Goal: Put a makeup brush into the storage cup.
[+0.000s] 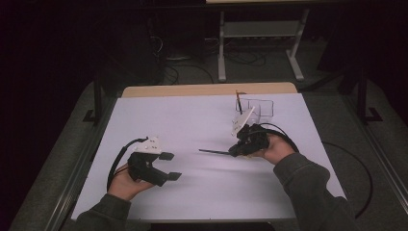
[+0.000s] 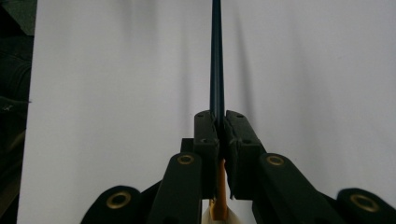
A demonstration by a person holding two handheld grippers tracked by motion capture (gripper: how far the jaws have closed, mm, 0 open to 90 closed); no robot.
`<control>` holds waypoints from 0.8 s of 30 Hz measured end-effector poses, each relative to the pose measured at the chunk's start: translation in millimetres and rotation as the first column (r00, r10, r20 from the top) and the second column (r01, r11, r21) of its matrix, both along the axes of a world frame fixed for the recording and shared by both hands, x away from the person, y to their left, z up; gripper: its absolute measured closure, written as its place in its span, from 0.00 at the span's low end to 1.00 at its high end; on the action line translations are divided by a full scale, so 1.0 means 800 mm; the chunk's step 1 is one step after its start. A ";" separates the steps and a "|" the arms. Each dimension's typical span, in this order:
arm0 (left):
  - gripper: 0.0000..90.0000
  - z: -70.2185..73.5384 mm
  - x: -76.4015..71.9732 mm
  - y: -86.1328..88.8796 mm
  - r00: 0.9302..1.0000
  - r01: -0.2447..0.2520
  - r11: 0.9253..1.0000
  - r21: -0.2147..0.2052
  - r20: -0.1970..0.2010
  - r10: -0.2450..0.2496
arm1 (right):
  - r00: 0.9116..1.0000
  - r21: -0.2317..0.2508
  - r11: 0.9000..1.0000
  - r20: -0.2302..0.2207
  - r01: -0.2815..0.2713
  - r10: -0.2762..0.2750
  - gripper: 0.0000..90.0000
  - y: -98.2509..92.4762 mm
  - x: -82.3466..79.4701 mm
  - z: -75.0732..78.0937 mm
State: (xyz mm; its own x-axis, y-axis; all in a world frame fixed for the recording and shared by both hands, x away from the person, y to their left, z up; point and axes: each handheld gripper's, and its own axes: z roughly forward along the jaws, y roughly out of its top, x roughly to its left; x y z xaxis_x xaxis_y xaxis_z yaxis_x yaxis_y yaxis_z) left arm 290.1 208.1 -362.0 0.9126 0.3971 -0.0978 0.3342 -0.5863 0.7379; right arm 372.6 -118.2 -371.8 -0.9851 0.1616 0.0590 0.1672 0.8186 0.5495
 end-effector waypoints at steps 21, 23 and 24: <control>0.33 0.018 0.009 -0.046 0.997 0.082 0.997 0.011 -0.003 -0.082 | 0.996 0.020 0.995 0.005 -0.094 0.094 0.92 0.017 -0.030 0.025; 0.34 0.020 0.010 -0.048 0.996 0.092 0.996 0.018 -0.002 -0.092 | 0.994 0.025 0.994 0.010 -0.111 0.111 0.92 0.019 -0.031 0.029; 0.35 0.020 0.011 -0.050 0.996 0.094 0.995 0.022 -0.002 -0.094 | 0.993 0.025 0.993 0.010 -0.116 0.116 0.92 0.021 -0.033 0.030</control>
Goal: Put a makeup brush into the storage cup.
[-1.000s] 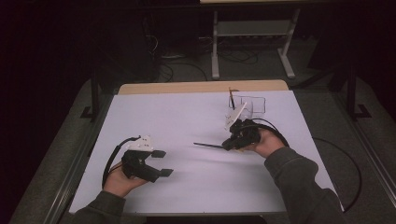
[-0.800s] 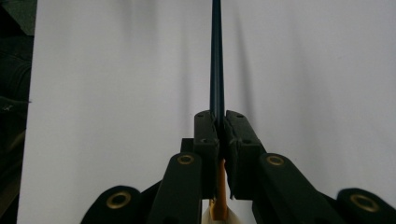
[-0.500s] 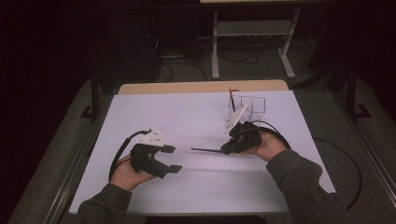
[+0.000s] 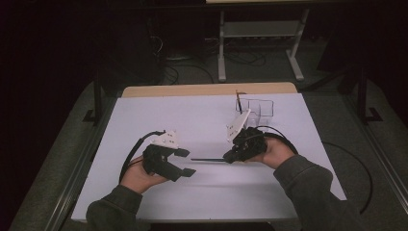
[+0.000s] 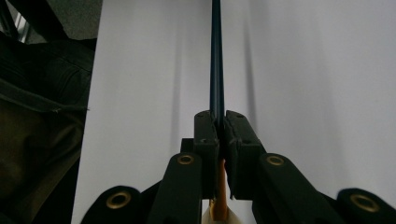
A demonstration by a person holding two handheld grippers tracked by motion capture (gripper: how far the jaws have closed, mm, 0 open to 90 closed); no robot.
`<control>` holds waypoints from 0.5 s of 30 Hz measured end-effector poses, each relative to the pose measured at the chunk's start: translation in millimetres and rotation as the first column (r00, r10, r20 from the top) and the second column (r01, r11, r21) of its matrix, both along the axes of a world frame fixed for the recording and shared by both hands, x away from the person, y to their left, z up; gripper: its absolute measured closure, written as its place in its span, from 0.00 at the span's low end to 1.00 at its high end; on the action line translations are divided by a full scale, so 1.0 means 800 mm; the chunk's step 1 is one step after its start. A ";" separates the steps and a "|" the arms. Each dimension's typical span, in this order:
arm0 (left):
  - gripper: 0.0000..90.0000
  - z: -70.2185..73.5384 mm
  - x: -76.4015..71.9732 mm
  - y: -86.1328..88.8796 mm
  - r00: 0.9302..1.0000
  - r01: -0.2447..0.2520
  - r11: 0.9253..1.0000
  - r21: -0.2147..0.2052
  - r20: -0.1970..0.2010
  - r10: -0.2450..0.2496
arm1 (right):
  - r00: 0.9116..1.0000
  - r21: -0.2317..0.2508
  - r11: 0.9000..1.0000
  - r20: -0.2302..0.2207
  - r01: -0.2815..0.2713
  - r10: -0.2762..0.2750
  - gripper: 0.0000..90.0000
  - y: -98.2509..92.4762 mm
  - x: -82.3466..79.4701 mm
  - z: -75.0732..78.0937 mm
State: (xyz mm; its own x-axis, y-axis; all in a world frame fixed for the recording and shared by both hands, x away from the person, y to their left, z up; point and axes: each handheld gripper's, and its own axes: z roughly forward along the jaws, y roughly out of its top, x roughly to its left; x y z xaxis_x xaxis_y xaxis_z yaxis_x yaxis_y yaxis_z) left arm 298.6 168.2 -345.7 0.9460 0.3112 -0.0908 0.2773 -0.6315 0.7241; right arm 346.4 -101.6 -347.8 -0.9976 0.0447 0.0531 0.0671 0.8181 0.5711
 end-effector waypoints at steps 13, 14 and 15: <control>0.47 -0.001 0.004 -0.016 0.999 0.050 0.998 0.037 -0.019 -0.050 | 0.998 -0.018 0.998 0.005 -0.062 0.062 0.92 0.018 -0.011 0.008; 0.48 -0.001 0.004 -0.017 0.998 0.051 0.998 0.036 -0.025 -0.050 | 0.998 -0.016 0.998 0.008 -0.069 0.069 0.92 0.019 -0.012 0.010; 0.49 -0.001 0.004 -0.017 0.998 0.054 0.998 0.036 -0.025 -0.053 | 0.997 -0.014 0.997 0.009 -0.071 0.071 0.92 0.020 -0.013 0.011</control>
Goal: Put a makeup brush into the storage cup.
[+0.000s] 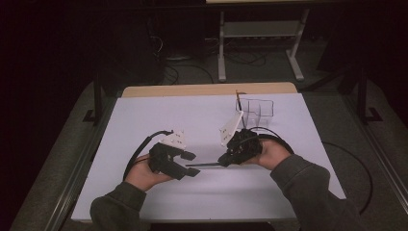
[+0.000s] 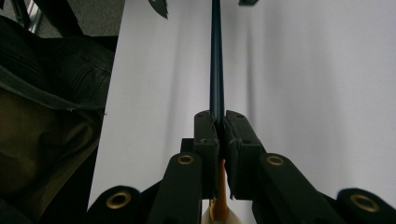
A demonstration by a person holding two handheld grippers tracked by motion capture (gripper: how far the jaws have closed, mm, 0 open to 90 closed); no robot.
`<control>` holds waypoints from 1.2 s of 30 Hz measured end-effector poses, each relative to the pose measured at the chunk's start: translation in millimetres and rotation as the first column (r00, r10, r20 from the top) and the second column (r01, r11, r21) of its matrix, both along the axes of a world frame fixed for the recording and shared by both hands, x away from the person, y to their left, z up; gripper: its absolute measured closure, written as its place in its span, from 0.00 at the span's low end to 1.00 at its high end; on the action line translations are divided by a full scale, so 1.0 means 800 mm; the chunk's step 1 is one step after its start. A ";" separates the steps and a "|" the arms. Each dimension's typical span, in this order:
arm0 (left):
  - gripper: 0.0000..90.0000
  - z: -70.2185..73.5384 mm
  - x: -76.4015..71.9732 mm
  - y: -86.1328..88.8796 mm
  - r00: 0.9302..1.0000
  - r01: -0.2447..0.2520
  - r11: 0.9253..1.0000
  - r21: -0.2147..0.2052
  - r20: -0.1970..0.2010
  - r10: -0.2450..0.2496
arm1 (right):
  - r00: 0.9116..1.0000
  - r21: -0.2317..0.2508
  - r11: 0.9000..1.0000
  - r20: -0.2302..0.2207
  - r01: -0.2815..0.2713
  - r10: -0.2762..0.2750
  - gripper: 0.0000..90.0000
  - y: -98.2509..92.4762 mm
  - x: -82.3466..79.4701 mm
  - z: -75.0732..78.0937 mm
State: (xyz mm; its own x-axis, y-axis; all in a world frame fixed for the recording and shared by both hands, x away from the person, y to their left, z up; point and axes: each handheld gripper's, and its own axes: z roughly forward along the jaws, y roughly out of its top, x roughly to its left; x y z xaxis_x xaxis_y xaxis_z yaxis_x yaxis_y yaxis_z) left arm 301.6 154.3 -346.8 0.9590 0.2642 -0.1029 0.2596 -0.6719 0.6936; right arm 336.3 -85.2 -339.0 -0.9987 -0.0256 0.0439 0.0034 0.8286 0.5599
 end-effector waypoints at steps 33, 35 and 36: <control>0.78 -0.003 0.001 -0.014 0.994 0.097 0.991 0.097 -0.053 -0.092 | 0.998 -0.016 0.998 0.004 -0.065 0.065 0.92 0.023 -0.010 0.005; 0.79 -0.004 0.001 -0.014 0.994 0.100 0.990 0.102 -0.056 -0.095 | 0.998 -0.016 0.998 0.006 -0.067 0.067 0.92 0.024 -0.010 0.005; 0.79 -0.004 0.001 -0.014 0.994 0.100 0.990 0.103 -0.058 -0.095 | 0.997 -0.019 0.997 0.012 -0.071 0.071 0.92 0.024 -0.010 0.005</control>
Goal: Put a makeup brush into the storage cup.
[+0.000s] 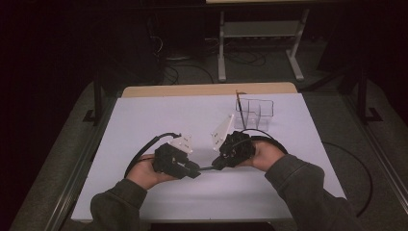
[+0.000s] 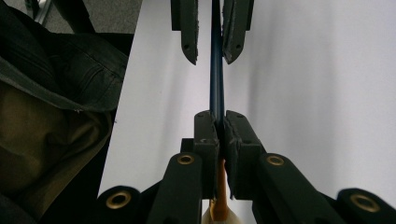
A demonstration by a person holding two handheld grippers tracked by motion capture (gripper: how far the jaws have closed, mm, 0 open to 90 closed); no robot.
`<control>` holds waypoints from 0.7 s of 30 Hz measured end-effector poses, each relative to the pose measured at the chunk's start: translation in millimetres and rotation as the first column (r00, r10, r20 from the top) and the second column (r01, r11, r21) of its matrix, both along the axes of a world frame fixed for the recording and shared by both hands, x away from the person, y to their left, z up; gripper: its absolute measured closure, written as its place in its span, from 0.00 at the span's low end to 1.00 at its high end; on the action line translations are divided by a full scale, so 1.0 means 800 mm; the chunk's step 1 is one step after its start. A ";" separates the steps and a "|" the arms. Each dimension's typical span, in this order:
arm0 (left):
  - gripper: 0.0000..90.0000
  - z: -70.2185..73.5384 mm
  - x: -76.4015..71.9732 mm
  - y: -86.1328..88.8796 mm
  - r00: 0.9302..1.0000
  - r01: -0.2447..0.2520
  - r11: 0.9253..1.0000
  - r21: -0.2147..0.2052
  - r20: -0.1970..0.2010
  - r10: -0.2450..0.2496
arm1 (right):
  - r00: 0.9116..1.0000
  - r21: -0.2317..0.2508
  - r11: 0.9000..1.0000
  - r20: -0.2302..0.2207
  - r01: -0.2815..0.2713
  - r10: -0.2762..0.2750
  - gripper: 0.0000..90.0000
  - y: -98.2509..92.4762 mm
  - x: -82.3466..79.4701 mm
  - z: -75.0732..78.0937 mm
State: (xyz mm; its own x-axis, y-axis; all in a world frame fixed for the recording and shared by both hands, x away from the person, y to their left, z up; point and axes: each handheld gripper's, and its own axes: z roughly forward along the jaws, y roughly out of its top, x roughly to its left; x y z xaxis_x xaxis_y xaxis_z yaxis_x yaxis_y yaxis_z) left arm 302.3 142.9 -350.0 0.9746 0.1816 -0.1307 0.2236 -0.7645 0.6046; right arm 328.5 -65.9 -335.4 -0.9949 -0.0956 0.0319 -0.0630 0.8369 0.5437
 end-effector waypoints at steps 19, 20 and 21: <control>0.91 -0.007 0.002 -0.005 1.000 0.024 0.996 0.080 0.011 -0.025 | 1.000 -0.020 1.000 0.012 -0.010 0.010 0.92 0.006 -0.003 -0.001; 0.92 -0.007 0.001 -0.005 1.000 0.022 0.997 0.077 0.010 -0.023 | 1.000 -0.019 1.000 0.009 -0.011 0.011 0.92 0.006 -0.004 -0.001; 0.92 -0.008 0.001 -0.005 1.000 0.026 0.997 0.078 0.012 -0.027 | 1.000 -0.019 1.000 0.010 -0.012 0.012 0.92 0.006 -0.004 -0.001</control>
